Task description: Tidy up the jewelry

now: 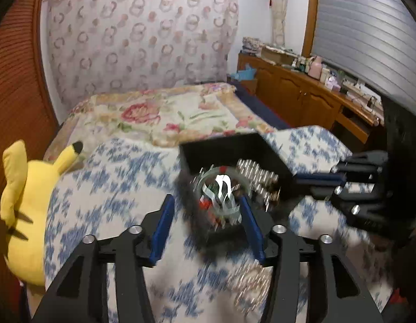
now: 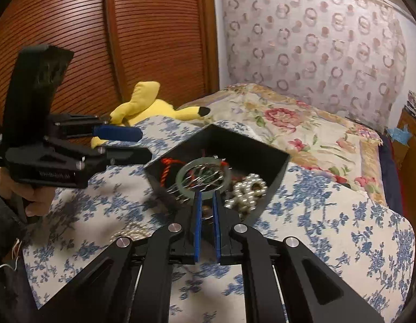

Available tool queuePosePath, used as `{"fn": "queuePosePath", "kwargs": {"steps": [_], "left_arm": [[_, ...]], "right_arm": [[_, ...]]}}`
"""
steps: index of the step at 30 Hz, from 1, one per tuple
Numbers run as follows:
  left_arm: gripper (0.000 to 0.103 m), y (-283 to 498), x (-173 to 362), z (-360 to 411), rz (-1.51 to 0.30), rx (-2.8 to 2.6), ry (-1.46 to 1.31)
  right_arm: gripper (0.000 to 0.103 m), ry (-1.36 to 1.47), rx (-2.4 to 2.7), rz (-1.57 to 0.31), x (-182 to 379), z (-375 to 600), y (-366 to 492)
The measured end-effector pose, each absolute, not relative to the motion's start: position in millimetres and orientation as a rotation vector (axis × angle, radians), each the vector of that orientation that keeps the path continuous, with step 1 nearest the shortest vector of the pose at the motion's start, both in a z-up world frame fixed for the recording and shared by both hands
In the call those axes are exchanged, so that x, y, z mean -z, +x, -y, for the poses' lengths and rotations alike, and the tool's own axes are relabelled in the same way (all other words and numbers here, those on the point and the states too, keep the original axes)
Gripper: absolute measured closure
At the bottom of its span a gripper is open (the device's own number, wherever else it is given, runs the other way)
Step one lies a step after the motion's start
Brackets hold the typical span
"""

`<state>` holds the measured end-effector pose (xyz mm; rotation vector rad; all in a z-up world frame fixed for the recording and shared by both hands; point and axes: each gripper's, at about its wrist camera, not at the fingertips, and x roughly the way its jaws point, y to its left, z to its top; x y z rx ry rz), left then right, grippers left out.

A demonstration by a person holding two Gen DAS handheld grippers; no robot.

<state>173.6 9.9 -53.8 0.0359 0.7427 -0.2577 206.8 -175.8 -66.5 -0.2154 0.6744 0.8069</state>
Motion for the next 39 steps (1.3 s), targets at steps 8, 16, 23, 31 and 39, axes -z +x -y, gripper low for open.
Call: {"fn": "queuePosePath", "kwargs": {"steps": [8,16,23,31,39], "left_arm": [[0.037,152,82,-37,-0.811,0.215,0.024],[0.021,146,106,-38,-0.860,0.200,0.050],[0.017,148,120,-35,-0.901,0.201,0.077],[0.016,149,124,-38,-0.911,0.195,0.072],[0.013,146,123,-33,-0.907,0.211,0.065]], "right_arm": [[0.094,-0.295,-0.825,-0.705,79,159,186],[0.081,-0.324,-0.830,-0.771,102,160,172],[0.081,-0.357,-0.868,-0.802,112,152,160],[0.081,-0.376,-0.884,-0.816,114,149,157],[0.081,-0.363,-0.851,-0.809,110,148,176]]}}
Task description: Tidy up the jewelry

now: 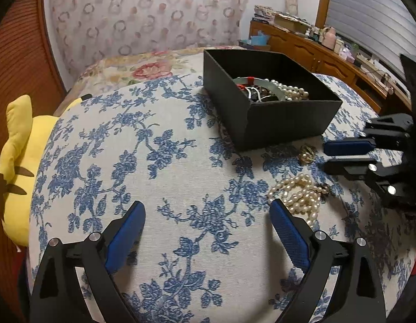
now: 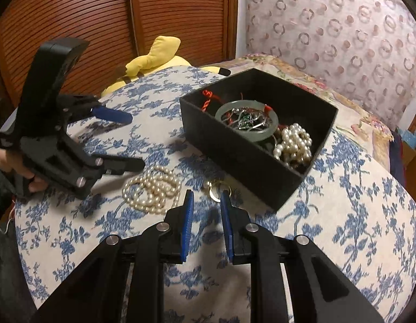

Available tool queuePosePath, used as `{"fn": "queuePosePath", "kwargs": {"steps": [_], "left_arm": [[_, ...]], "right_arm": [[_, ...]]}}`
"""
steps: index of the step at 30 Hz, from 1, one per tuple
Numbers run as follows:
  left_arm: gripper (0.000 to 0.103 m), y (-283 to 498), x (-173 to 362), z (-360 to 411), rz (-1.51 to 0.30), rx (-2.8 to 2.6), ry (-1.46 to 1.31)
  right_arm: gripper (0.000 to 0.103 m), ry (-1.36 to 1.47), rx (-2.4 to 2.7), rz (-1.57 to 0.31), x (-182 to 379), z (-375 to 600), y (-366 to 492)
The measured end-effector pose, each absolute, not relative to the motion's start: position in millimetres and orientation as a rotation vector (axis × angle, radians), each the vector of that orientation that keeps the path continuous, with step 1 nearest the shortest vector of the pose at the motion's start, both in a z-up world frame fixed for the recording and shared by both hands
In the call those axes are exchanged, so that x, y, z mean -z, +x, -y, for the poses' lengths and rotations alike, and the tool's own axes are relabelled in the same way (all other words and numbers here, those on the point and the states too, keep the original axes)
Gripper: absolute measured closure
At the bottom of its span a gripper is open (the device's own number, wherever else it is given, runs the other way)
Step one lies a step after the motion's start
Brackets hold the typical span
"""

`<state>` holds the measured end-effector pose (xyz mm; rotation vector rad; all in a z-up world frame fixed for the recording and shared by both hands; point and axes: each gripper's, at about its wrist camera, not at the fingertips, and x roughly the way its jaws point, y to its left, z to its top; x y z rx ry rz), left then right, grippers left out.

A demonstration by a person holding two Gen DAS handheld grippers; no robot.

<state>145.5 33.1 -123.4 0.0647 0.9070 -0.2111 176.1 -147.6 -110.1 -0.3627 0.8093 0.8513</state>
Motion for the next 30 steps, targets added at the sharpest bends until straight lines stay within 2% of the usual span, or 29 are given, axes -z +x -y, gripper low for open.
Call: {"fn": "queuePosePath", "kwargs": {"steps": [8,11,21,23,25,29,30], "left_arm": [[0.013,143,120,-24,-0.906,0.233,0.066],[0.013,142,119,-21,-0.900,0.241,0.064],[0.013,137,116,-5,-0.885,0.284,0.059],[0.020,135,115,-3,-0.881,0.297,0.059],[0.037,135,115,0,-0.890,0.313,0.056],[0.058,132,117,5,-0.893,0.323,0.070],[0.068,132,117,7,-0.895,0.326,0.076]], "right_arm": [[0.081,-0.389,-0.838,-0.844,118,131,193],[0.089,-0.404,-0.829,-0.839,121,130,192],[0.093,-0.374,-0.816,-0.798,108,162,174],[0.093,-0.358,-0.798,-0.796,105,176,168],[0.093,-0.350,-0.781,-0.794,103,186,164],[0.093,-0.328,-0.750,-0.793,102,205,157],[0.093,-0.322,-0.746,-0.793,102,207,157]]}}
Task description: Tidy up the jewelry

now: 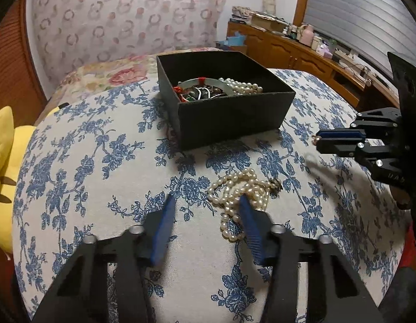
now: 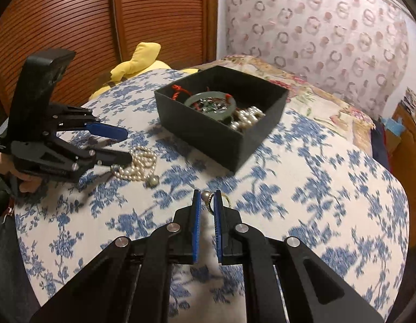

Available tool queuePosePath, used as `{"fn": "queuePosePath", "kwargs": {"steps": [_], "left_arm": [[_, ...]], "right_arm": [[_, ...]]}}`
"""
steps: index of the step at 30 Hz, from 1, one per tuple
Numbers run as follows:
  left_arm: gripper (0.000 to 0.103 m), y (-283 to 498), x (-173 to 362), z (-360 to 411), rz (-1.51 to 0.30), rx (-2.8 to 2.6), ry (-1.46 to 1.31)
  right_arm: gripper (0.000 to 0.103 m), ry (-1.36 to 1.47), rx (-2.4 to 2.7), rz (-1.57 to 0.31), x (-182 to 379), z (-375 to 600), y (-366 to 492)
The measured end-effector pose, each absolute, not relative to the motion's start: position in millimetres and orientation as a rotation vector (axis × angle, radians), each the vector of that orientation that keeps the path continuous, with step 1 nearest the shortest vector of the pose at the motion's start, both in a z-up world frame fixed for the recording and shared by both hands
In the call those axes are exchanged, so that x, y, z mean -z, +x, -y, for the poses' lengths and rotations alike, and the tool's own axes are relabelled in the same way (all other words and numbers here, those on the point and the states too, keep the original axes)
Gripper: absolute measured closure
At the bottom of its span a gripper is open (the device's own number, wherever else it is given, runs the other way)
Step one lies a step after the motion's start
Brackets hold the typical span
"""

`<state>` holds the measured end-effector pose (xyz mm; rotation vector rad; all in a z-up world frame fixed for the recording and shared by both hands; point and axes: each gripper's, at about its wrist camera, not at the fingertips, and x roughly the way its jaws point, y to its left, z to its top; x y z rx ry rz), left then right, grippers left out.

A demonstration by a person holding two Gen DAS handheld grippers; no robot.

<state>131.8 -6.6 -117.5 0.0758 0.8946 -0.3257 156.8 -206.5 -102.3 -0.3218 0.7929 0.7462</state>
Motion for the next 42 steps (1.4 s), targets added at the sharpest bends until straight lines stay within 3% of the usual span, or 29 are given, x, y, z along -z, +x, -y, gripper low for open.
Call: {"fn": "queuePosePath", "kwargs": {"steps": [2,20,24,30,42], "left_arm": [[0.076,131,117,5,-0.898,0.332,0.074],[0.077,125,119,18,-0.902,0.328,0.170],[0.099,129,119,17,-0.899,0.342,0.148],[0.099,127,112,7,-0.868,0.328,0.080],[0.099,122,46,-1,-0.711,0.313,0.031]], "right_arm": [[0.092,-0.309,-0.738,-0.792,102,213,156],[0.092,-0.289,-0.735,-0.769,98,218,150],[0.092,-0.287,-0.731,-0.771,99,220,148],[0.092,-0.269,-0.726,-0.778,102,224,148],[0.092,-0.252,-0.735,-0.714,79,215,154]]}}
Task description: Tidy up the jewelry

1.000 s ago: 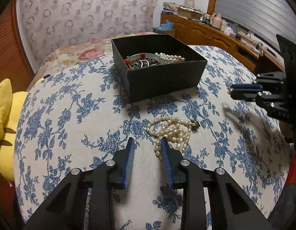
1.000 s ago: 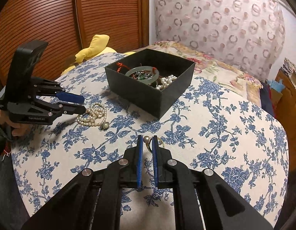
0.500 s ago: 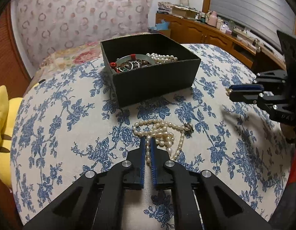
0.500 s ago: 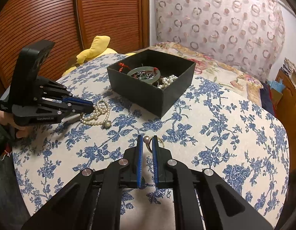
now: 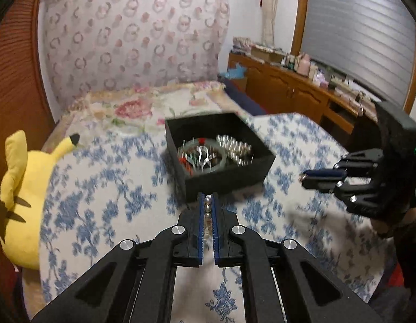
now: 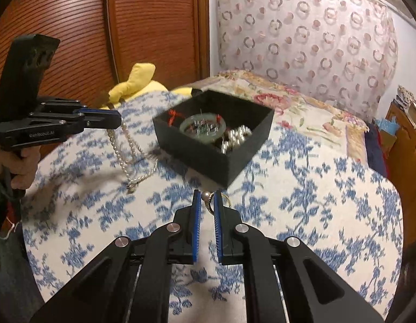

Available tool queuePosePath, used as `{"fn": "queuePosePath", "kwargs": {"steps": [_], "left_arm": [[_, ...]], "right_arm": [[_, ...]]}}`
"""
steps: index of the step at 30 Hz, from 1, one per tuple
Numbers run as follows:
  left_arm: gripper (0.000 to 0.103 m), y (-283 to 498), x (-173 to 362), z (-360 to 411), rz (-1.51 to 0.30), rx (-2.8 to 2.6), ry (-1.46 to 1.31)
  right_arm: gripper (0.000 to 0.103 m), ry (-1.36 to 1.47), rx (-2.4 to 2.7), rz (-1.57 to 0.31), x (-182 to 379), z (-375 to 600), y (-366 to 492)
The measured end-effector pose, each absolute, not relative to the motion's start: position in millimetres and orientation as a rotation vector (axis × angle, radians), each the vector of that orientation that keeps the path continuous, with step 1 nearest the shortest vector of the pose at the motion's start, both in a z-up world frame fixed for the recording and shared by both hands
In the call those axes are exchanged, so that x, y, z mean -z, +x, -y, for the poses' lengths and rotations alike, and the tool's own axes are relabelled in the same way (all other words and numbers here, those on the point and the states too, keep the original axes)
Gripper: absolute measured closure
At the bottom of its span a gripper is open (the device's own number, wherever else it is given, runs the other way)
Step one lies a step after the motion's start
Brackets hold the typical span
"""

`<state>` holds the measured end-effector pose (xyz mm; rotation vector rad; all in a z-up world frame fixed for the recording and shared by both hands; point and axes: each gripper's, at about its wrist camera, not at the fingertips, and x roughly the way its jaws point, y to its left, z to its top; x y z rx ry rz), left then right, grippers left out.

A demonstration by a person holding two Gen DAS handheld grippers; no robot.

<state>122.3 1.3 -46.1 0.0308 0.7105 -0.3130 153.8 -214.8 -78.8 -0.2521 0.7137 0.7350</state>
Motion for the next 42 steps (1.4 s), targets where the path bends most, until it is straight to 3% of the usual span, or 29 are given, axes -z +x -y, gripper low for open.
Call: {"fn": "queuePosePath", "kwargs": {"steps": [18,27,35,38,39,41,42], "left_arm": [[0.099,149,-30,6,-0.539,0.294,0.032],[0.099,178,-44,11,-0.514,0.292,0.011],[0.099,205,-23,9,-0.579,0.263,-0.005],[0.086,204,-14,5,-0.598,0.247,-0.007],[0.074,202,-12,4,-0.600,0.243,-0.010],[0.061,197,-9,1,-0.601,0.231,-0.013],[0.056,193,-7,0,-0.603,0.226,-0.015]], "right_arm": [[0.092,-0.257,-0.739,-0.594,23,196,179],[0.092,-0.209,-0.733,-0.584,16,189,208],[0.091,-0.209,-0.742,-0.638,36,174,228],[0.088,-0.211,-0.733,-0.659,45,170,232],[0.086,-0.209,-0.730,-0.665,47,170,233],[0.072,-0.196,-0.724,-0.672,50,172,235],[0.070,-0.187,-0.725,-0.674,50,173,235]]}}
